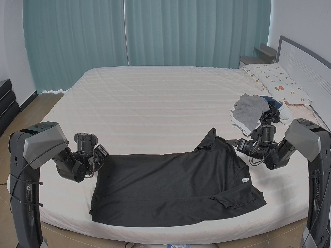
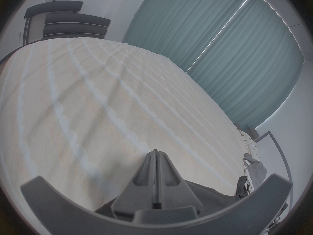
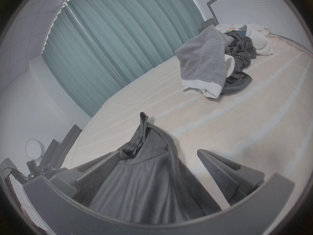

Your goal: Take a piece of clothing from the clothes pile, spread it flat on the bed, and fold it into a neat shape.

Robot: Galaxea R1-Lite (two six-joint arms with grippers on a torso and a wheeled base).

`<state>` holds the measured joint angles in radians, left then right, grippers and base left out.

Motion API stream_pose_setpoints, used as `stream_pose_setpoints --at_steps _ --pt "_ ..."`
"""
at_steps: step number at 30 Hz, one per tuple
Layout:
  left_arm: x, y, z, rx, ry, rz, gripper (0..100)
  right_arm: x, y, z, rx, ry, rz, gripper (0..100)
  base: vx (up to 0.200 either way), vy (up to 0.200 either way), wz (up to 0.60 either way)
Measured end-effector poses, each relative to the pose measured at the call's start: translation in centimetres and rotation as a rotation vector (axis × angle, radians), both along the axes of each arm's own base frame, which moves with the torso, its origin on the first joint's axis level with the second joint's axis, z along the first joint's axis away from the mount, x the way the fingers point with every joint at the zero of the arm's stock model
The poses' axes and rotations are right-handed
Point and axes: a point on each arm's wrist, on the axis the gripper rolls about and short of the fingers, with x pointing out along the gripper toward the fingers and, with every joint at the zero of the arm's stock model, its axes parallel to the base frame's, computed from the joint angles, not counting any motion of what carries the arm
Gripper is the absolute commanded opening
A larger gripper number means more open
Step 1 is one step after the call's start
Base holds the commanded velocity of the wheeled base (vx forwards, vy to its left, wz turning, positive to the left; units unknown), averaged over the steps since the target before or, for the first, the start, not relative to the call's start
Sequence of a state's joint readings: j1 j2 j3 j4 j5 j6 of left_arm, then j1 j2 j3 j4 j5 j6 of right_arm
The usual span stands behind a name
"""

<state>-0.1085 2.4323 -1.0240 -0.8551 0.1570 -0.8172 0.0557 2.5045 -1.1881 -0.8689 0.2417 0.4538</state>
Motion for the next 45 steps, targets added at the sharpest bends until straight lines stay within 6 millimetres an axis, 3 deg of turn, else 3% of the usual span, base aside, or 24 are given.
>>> stream_pose_setpoints --at_steps 9,14,15,26,36,45 --pt "-0.3 0.1 -0.2 -0.002 0.006 -0.002 0 3.8 1.7 -0.8 -0.033 -0.005 -0.011 100 0.0 0.0 0.0" --pt "-0.3 0.1 -0.3 -0.002 0.007 -0.002 0 4.6 2.1 -1.9 -0.037 0.023 -0.016 100 0.0 0.0 0.0" --pt "-0.4 0.1 -0.3 -0.002 0.008 -0.002 0 4.6 2.1 -2.1 -0.037 0.024 -0.015 0 0.0 0.0 0.0" --pt "-0.3 0.2 -0.2 -0.002 0.005 0.0 0 4.8 1.6 -2.6 0.01 0.034 -0.049 0 0.0 0.0 0.0" --pt "-0.2 0.7 0.5 -0.003 -0.012 0.013 0 4.0 0.3 -0.6 0.061 -0.019 -0.082 0 0.0 0.0 0.0" --pt "0.0 2.9 1.7 -0.003 -0.046 0.063 0 2.8 -1.0 1.0 0.124 -0.045 -0.105 0 0.0 0.0 0.0"
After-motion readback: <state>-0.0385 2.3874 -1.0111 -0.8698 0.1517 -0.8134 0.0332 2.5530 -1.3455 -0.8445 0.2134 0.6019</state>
